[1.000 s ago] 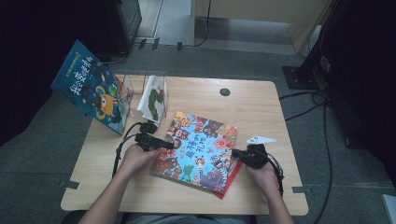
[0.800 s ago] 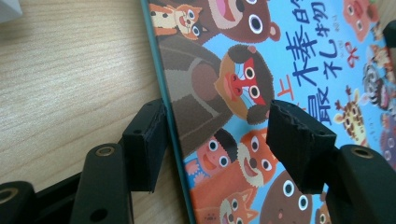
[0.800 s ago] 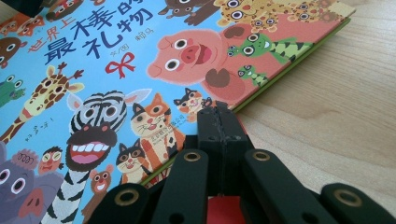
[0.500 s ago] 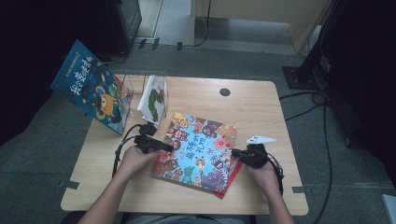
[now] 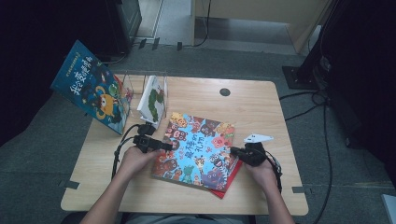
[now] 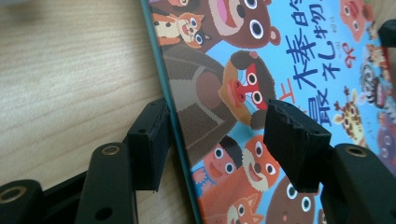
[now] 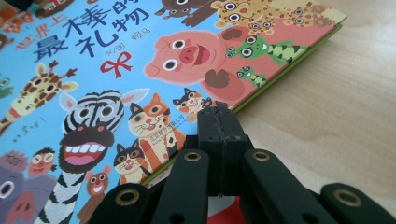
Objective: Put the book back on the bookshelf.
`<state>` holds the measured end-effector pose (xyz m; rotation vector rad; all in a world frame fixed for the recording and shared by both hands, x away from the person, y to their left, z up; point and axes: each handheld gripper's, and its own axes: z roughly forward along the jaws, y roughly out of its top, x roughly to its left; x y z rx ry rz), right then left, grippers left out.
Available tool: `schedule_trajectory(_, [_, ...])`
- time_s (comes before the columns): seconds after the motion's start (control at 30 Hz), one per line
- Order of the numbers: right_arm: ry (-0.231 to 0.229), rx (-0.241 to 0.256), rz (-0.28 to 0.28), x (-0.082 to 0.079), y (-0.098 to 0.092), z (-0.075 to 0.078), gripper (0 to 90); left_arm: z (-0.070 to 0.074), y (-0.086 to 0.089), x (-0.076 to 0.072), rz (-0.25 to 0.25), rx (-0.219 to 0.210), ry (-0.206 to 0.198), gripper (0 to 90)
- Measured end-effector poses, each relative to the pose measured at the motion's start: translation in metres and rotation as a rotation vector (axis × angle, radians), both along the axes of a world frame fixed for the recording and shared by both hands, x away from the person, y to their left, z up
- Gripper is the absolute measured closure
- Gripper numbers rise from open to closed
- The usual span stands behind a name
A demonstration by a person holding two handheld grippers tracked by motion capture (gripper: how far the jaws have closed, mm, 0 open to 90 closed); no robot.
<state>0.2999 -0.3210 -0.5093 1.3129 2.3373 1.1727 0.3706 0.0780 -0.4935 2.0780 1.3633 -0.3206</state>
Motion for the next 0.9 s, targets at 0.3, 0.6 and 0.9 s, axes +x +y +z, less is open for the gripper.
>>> schedule_trajectory(0.3, [0.024, 0.035, -0.014, 0.006, 0.002, -0.001, 90.0, 0.004, 0.004, -0.002, 0.022, 0.024, 0.027, 50.6])
schedule_trajectory(0.6, [0.043, 0.081, -0.004, 0.01, 0.004, -0.003, 90.0, 0.06, 0.024, -0.009, 0.031, -0.134, -0.004, 61.3])
schedule_trajectory(0.9, [0.001, 0.041, 0.087, 0.012, 0.036, -0.003, 90.0, 0.11, 0.016, -0.005, -0.036, -0.112, -0.002, 67.1])
